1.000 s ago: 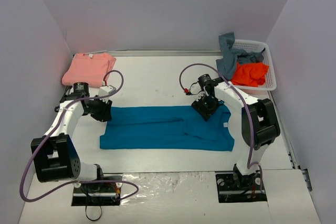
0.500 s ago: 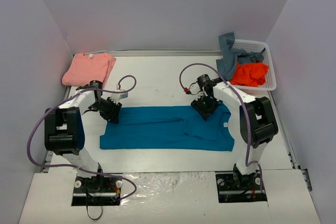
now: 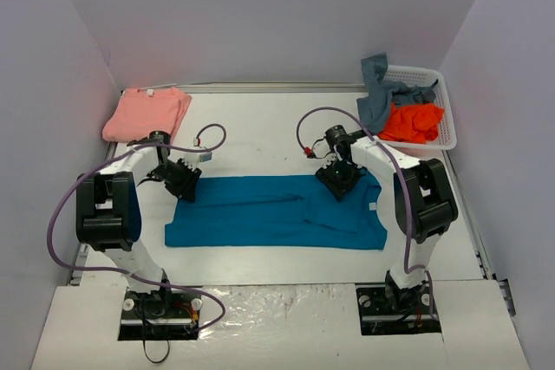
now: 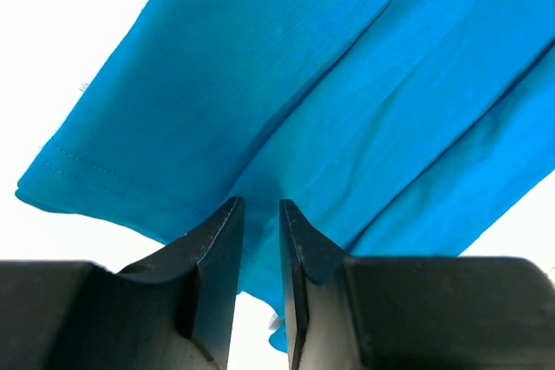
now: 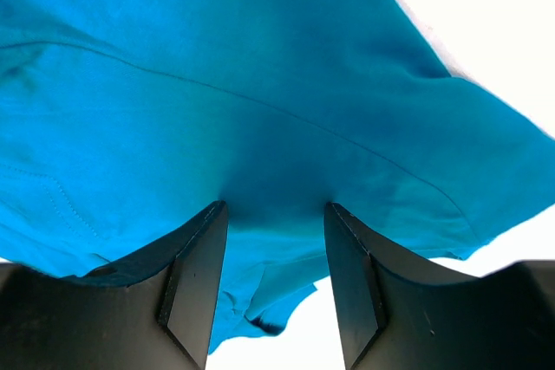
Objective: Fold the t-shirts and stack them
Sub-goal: Fold the other side of the tshirt into a rectangle
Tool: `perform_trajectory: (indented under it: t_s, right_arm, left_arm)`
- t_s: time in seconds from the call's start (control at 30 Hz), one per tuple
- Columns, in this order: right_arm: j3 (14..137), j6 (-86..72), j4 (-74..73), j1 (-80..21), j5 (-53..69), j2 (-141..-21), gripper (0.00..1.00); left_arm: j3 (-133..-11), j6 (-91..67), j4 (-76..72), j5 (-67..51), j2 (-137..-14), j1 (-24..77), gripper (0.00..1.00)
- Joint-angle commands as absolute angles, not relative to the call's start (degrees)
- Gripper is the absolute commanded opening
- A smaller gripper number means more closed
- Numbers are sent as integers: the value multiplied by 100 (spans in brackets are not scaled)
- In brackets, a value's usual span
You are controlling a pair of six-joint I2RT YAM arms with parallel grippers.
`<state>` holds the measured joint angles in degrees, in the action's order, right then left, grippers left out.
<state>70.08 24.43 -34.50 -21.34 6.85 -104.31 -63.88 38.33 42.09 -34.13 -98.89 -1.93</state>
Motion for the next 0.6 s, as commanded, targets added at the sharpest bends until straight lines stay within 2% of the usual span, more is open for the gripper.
perform_trajectory:
  t_s: [0.0,0.57]
  right_arm:
    - [6996,2435,-3621,-2083,686,-10608,44]
    - [6979,2452,-3612,-2083,694,-10837,44]
  left_arm:
    - [-6557,4017,4351,-3551,-9607,-202,22]
    - [-6724,3718,3815,-3323,-9712,-255,22]
